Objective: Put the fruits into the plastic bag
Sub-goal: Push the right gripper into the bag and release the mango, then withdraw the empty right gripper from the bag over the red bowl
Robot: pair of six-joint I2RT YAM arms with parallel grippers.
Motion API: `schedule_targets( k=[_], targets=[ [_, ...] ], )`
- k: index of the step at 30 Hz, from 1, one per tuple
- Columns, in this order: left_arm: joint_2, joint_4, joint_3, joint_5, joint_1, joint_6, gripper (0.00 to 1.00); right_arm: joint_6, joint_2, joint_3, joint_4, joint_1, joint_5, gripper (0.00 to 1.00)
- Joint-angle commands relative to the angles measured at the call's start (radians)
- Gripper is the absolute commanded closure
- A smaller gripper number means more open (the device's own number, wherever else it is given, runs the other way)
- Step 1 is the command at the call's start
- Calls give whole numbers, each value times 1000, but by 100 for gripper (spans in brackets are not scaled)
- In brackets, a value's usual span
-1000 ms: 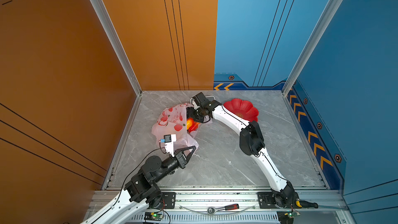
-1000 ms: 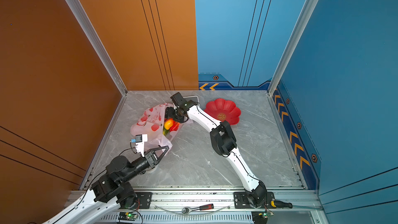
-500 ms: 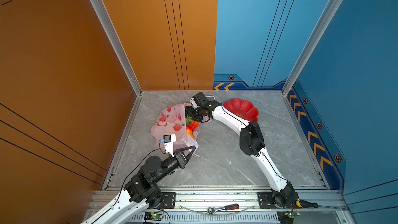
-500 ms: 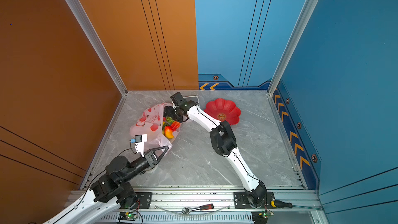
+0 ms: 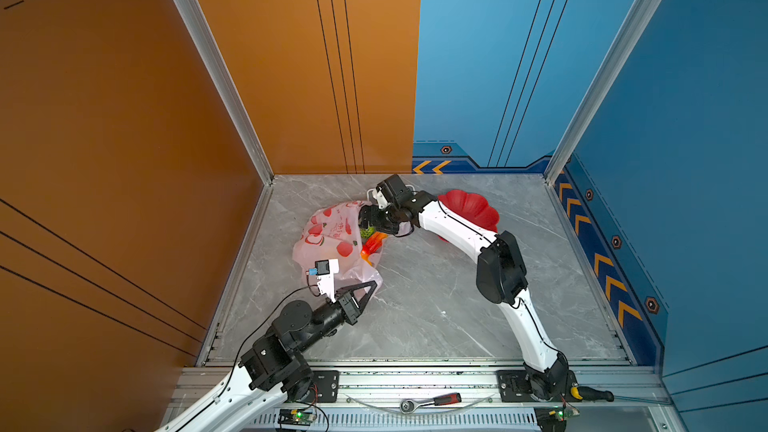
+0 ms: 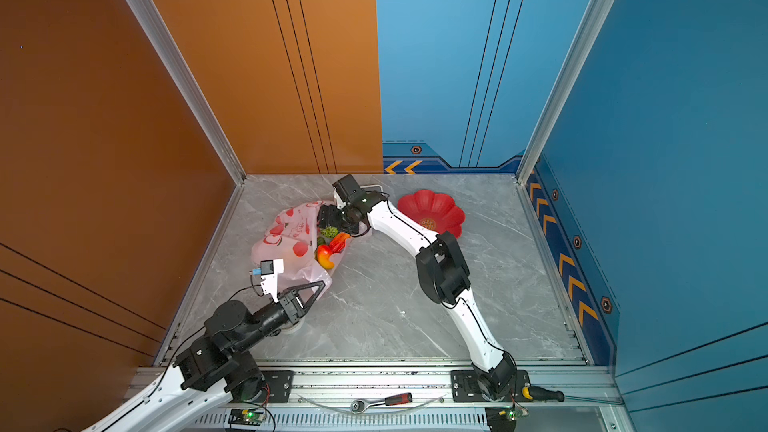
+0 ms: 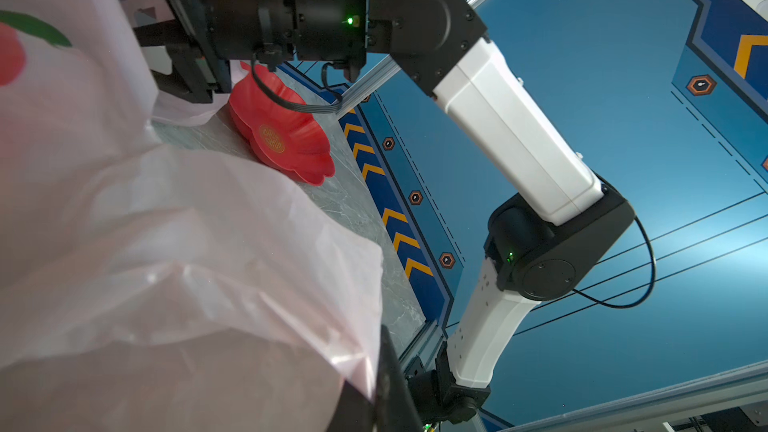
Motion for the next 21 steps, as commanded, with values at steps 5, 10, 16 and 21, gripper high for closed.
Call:
schedule_targets(
  k=[5, 10, 16, 21],
  targets=[
    [-7, -36, 23, -39, -10, -4, 100, -118, -124, -80, -106, 3, -78, 15],
    [-2, -86, 42, -53, -10, -3, 100, -178, -187, -145, -162, 3, -123, 14],
    [-16, -116, 42, -69, -11, -4, 100, -249, -307, -244, -213, -2, -134, 14],
    [-21, -131, 48, -75, -10, -3, 100, -279, -406, -345, -222, -17, -127, 13]
  ],
)
